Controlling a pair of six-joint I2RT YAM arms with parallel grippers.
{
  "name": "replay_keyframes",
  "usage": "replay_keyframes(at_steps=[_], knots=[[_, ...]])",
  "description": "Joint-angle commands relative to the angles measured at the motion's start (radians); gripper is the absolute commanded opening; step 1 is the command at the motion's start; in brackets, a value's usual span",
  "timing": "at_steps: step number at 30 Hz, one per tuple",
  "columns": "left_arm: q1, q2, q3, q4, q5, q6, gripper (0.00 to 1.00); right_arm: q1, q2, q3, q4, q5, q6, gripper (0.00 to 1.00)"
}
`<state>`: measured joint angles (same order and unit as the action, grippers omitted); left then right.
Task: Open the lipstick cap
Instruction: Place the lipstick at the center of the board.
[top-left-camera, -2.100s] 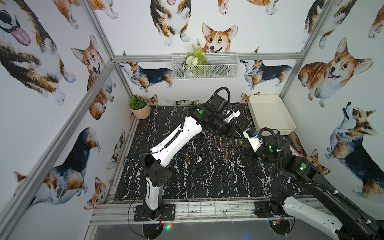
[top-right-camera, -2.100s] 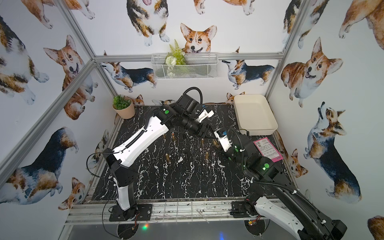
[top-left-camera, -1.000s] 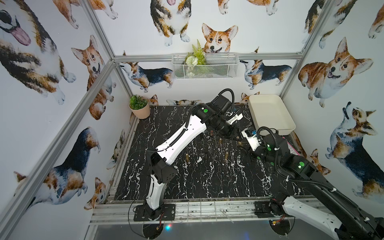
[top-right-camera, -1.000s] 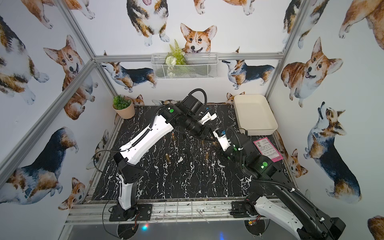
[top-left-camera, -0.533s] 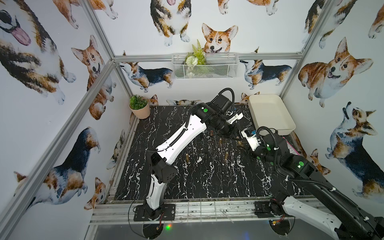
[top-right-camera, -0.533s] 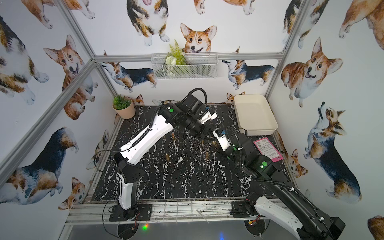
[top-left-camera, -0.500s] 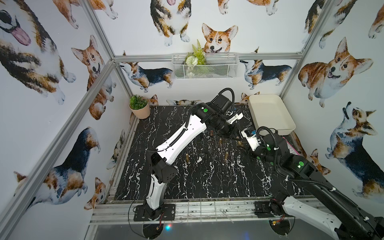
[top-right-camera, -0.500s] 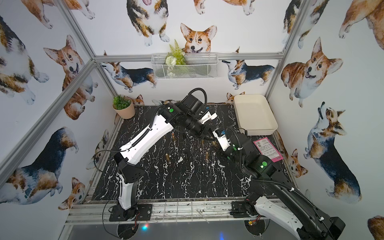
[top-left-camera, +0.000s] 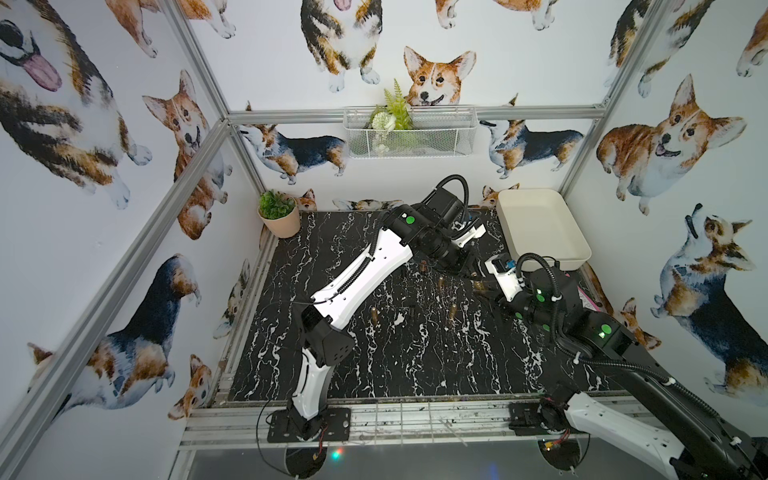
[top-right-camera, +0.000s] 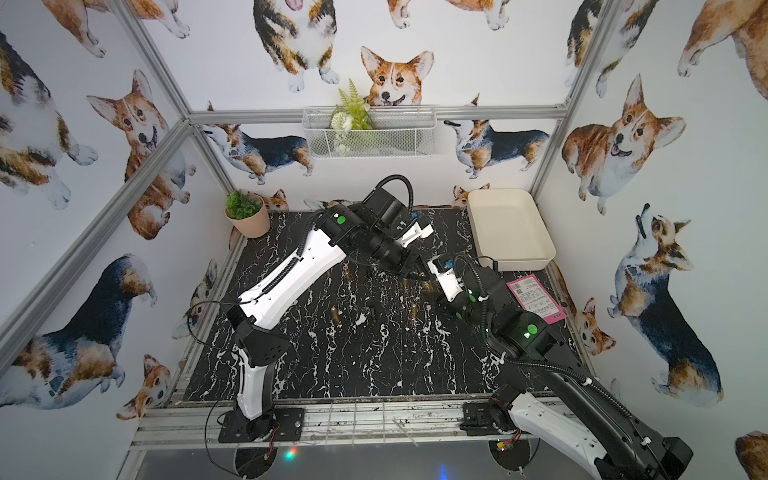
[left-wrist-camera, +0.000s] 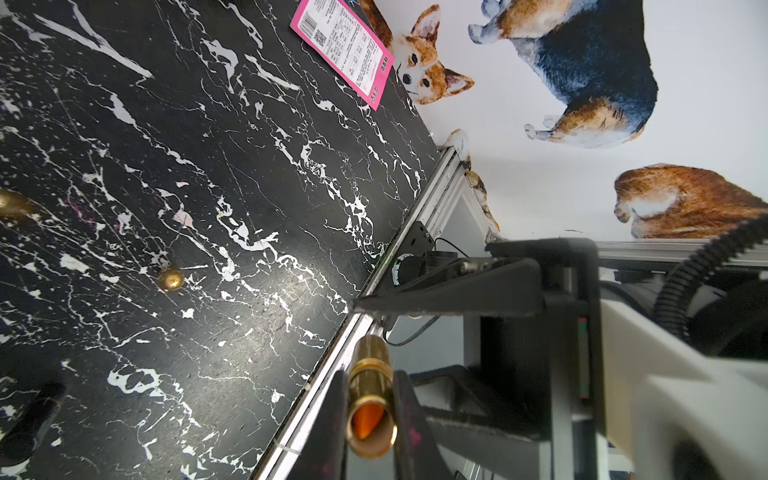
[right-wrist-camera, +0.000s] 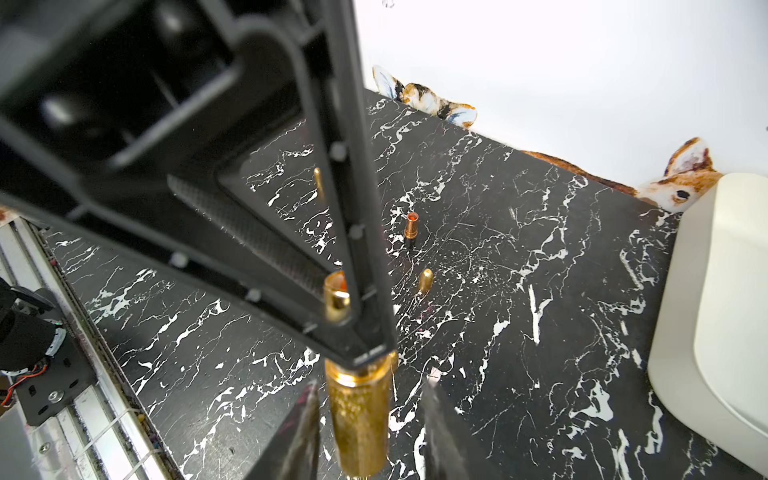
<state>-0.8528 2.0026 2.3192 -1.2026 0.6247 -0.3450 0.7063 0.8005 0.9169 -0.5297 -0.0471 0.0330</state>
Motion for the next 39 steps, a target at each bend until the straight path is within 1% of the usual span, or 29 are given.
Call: replay_keyframes(at_steps=[1,6,9,14,16,24,29,33,39], knots=[[0.009,0.001,0.011,0.007,-0.029,-0.019,0.16,0.001,-0.014,0.013,0.000,0.023,0.010,0.48],[0.038,0.009,0.011,0.033,-0.063,-0.053,0.16,0.000,-0.060,0.024,-0.079,0.060,0.001,0.50],[0.046,0.035,0.032,0.038,-0.115,-0.064,0.16,-0.001,-0.096,0.030,-0.130,0.097,0.003,0.50],[0.044,0.105,0.067,0.050,-0.249,-0.085,0.17,0.000,-0.187,0.051,-0.177,0.132,0.037,0.51],[0.036,0.143,0.079,0.061,-0.332,-0.079,0.17,-0.001,-0.219,0.064,-0.195,0.158,0.037,0.51],[-0.018,0.315,0.184,0.099,-0.546,-0.049,0.17,-0.001,-0.253,0.100,-0.262,0.227,0.004,0.51],[-0.035,0.394,0.195,0.150,-0.632,-0.048,0.17,0.000,-0.298,0.089,-0.273,0.256,0.002,0.51],[-0.045,0.464,0.227,0.143,-0.705,-0.043,0.17,0.000,-0.331,0.068,-0.275,0.284,-0.005,0.51],[-0.055,0.514,0.190,0.211,-0.752,-0.043,0.16,0.000,-0.346,0.047,-0.271,0.299,-0.017,0.51]])
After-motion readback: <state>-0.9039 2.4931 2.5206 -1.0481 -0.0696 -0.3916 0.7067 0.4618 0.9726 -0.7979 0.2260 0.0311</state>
